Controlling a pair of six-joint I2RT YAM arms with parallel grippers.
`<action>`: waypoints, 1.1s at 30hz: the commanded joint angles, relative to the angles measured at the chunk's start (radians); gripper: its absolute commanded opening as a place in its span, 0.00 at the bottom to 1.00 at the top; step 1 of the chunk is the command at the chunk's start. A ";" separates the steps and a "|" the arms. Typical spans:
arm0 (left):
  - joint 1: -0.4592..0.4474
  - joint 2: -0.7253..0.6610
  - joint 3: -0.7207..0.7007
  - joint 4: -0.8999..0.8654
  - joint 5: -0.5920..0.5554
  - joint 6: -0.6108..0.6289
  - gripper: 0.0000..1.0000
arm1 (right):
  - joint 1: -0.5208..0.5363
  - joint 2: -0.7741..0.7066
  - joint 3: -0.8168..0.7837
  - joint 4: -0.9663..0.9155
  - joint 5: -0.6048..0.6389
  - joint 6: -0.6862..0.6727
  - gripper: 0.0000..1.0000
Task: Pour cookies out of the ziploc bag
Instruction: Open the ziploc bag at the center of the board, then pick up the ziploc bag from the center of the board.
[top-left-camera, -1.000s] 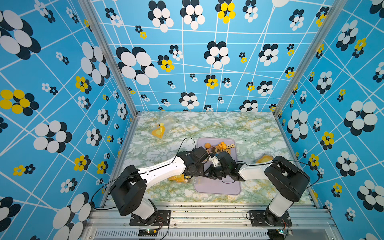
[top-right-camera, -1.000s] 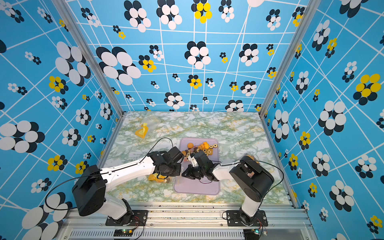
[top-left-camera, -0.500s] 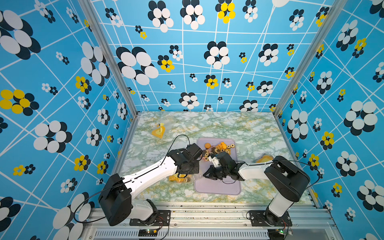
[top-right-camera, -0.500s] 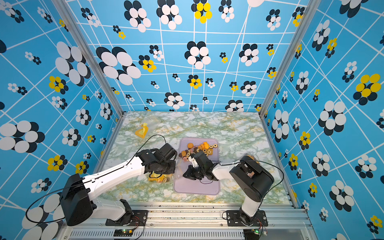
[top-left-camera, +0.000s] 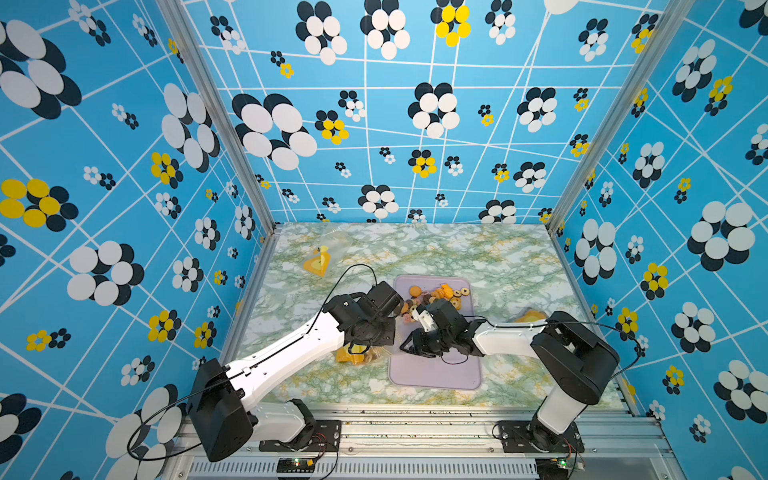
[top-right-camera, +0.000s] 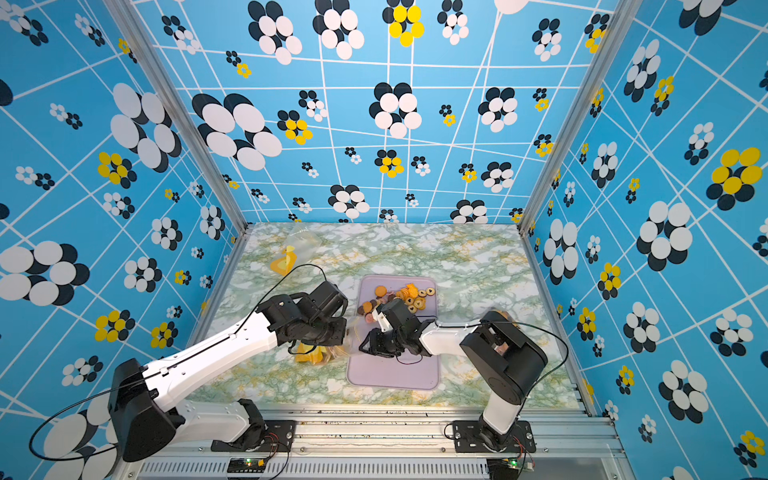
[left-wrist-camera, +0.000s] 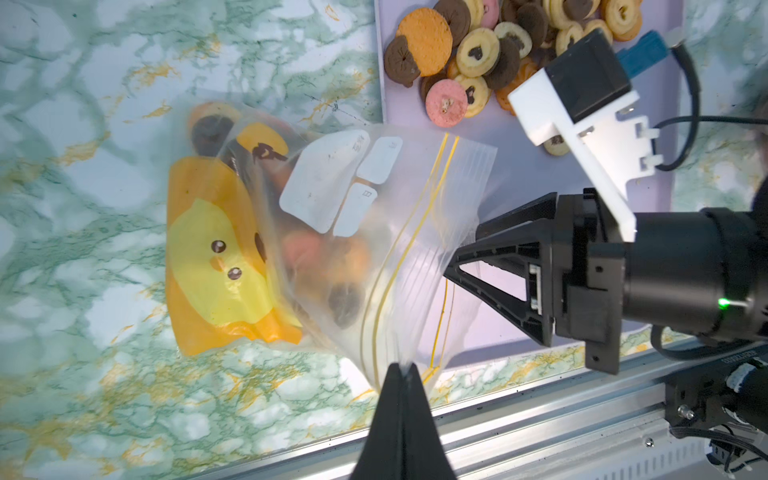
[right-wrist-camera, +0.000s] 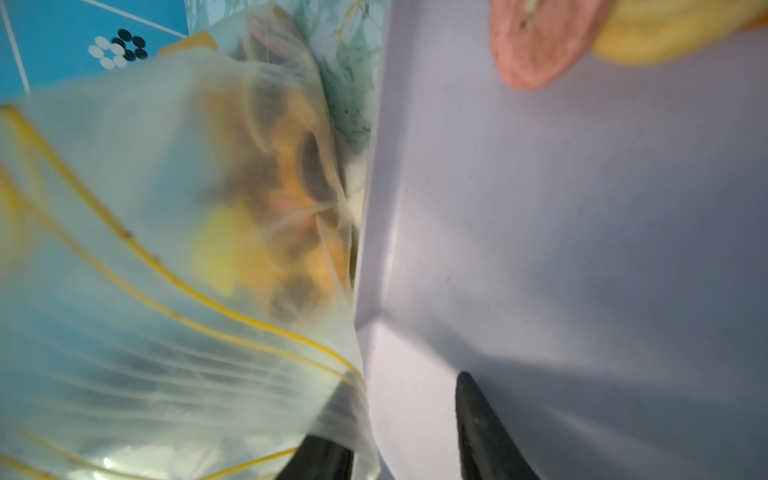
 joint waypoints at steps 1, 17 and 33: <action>0.017 -0.036 0.026 -0.073 -0.021 0.021 0.00 | 0.005 -0.024 0.020 -0.126 0.067 -0.057 0.40; 0.071 -0.047 0.034 -0.084 0.018 0.069 0.00 | 0.005 -0.409 0.017 -0.248 0.038 -0.263 0.72; 0.165 -0.047 0.025 -0.020 0.163 0.071 0.00 | 0.060 -0.152 0.175 -0.116 -0.049 -0.348 0.68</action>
